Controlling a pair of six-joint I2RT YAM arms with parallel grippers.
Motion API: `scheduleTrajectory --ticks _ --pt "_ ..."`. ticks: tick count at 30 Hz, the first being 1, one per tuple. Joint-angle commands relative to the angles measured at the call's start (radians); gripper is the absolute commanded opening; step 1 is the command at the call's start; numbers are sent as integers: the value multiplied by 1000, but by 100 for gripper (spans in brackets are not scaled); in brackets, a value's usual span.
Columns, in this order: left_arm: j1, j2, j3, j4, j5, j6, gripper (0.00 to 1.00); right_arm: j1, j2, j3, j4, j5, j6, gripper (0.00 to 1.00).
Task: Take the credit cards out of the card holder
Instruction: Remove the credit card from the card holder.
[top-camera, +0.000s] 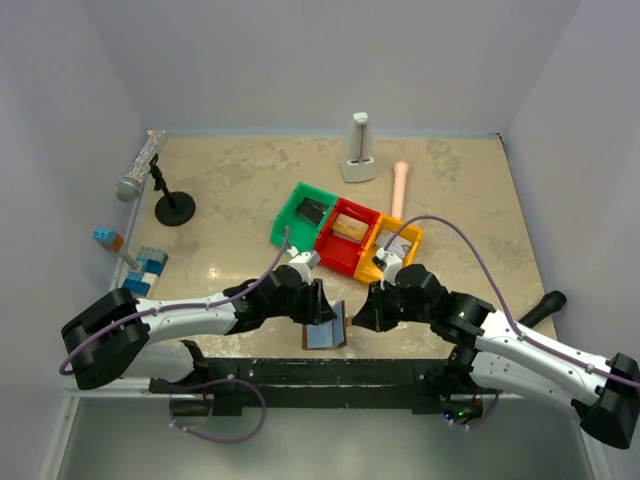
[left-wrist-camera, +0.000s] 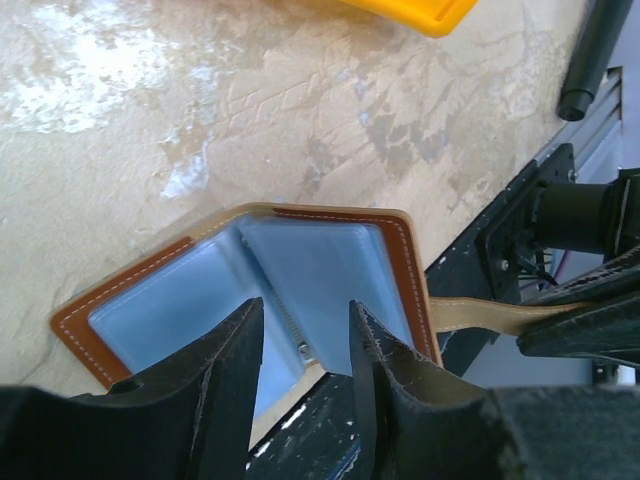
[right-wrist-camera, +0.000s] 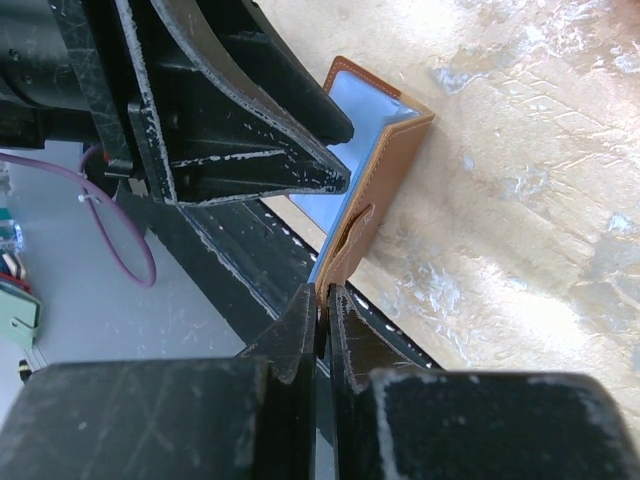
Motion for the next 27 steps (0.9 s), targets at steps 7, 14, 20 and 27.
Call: scheduleTrajectory --ticks 7,14,20,27 --pt "-4 -88 1 -37 -79 -4 48 5 -13 26 32 -4 9 0" --pt "-4 -96 9 -30 -74 -13 51 5 3 35 38 -11 18 0" --pt "-15 -57 44 -48 -73 -2 52 5 4 46 42 -19 21 0" --pt "-20 -48 74 -74 -91 -5 52 8 15 58 49 -42 26 0"
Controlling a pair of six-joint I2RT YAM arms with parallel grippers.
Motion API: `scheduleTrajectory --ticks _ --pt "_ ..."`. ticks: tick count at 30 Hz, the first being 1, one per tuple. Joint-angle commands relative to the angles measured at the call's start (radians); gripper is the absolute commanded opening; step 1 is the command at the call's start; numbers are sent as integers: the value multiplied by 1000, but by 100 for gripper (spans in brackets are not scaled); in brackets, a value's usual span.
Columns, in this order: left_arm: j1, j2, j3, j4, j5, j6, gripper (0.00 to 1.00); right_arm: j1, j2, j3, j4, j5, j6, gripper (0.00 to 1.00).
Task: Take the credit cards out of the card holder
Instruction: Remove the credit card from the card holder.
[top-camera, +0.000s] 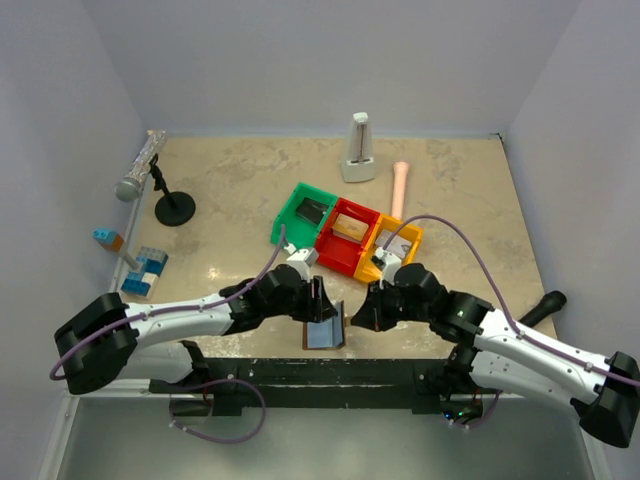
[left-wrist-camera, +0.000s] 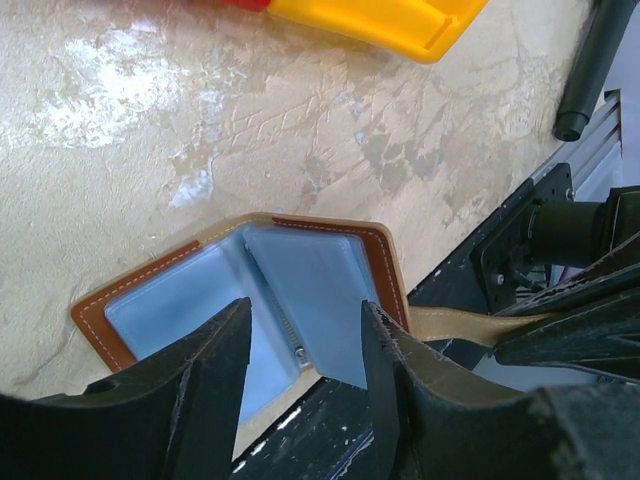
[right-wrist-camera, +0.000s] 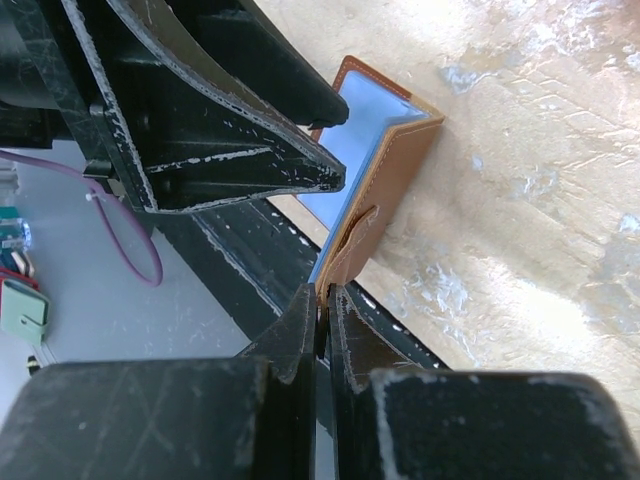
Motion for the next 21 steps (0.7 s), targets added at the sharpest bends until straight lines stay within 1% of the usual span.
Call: scheduleTrajectory --ticks 1,21 --pt "-5 3 54 -3 -23 -5 53 10 7 51 50 -35 15 0" --pt "-30 47 95 -45 -39 7 53 16 8 53 42 -31 15 0"
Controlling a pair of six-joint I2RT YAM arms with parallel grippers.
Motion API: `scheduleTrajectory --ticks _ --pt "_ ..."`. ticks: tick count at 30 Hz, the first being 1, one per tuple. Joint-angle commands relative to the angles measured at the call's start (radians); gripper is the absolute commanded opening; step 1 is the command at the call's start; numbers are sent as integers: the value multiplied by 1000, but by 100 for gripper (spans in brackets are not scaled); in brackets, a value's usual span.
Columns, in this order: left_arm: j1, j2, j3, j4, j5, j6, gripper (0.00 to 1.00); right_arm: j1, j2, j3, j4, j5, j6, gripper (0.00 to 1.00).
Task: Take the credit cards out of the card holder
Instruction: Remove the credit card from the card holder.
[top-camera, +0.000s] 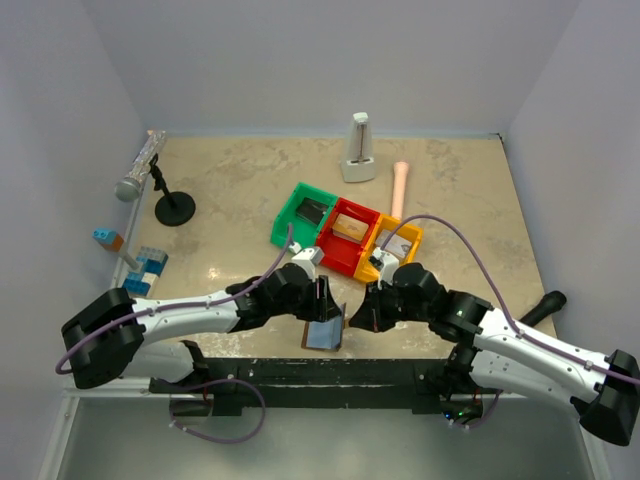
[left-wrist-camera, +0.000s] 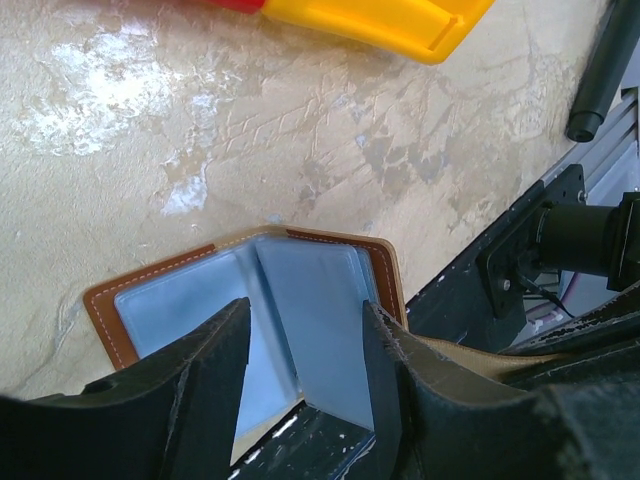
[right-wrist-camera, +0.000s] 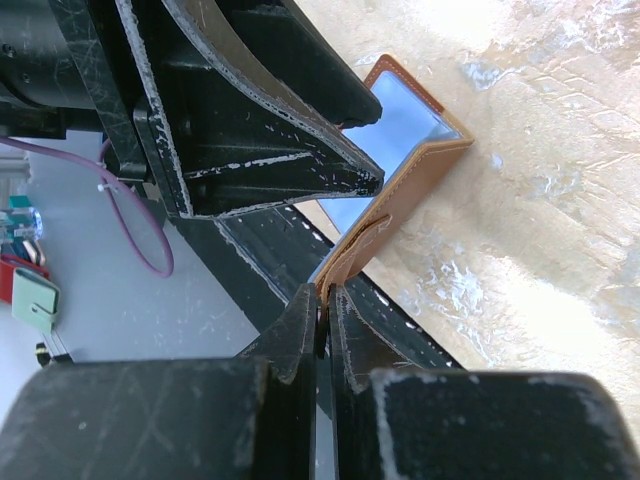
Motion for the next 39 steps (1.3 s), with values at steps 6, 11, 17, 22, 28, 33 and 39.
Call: scheduleTrajectory --ticks 6,11,17,22,28,33,39 --pt "-11 -39 24 -20 -50 2 53 4 -11 23 26 13 6 0" --pt "-11 -30 20 -9 -37 -7 53 4 -7 13 25 24 6 0" --pt "-11 -34 20 0 -31 -12 53 4 0 0 29 27 4 0" --pt "-12 -50 23 -3 -34 -12 53 4 0 -3 31 30 4 0" --pt "-23 -56 36 -15 -48 -6 53 4 0 -7 29 32 4 0" --pt "-34 -24 54 -35 -53 -1 53 4 -4 -5 29 30 4 0" --pt "-46 4 73 -37 -53 5 53 4 -4 -7 29 30 3 0"
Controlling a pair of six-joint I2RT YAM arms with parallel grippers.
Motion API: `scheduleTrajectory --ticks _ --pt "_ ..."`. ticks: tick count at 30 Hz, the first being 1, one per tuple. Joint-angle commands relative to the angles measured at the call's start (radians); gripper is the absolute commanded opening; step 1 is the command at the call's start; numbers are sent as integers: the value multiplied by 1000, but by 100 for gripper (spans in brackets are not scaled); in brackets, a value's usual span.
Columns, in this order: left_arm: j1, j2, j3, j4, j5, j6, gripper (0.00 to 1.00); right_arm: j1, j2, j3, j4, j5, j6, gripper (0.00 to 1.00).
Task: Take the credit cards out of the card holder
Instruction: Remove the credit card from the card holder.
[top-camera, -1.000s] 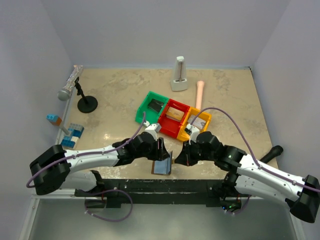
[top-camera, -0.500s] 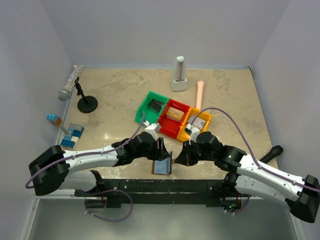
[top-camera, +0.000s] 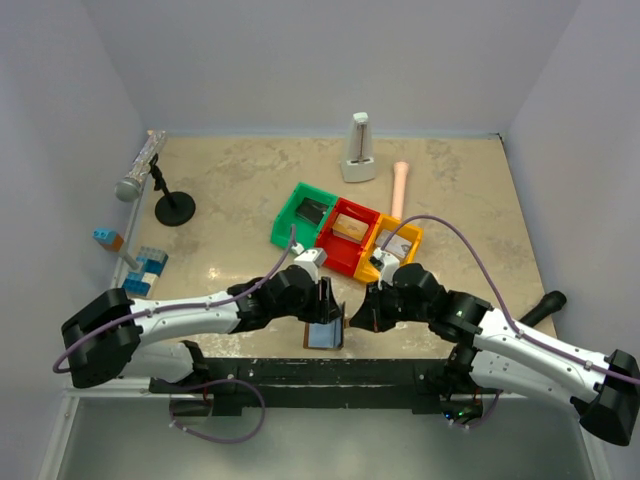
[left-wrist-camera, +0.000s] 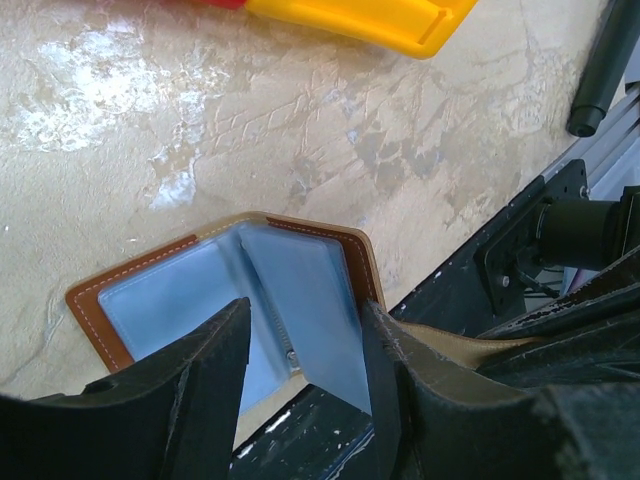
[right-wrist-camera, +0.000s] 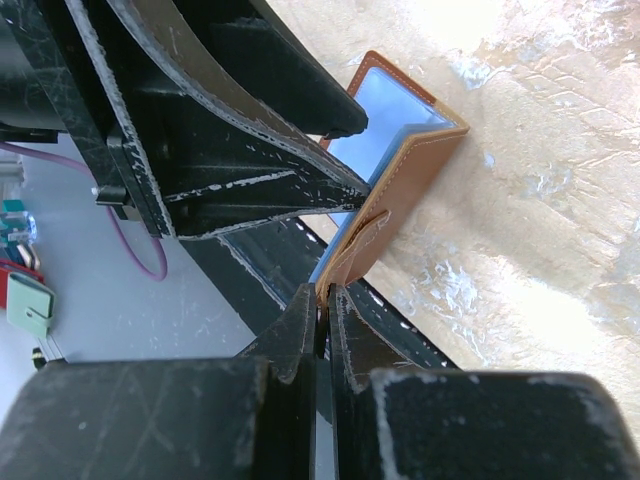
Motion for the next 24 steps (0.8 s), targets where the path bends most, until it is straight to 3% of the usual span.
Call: scheduleTrajectory --ticks 1,24 --pt "-14 18 52 3 -19 8 52 4 -2 -1 30 18 6 0" --pt "-14 -25 40 -26 -54 16 51 4 -6 -6 8 37 -6 0"
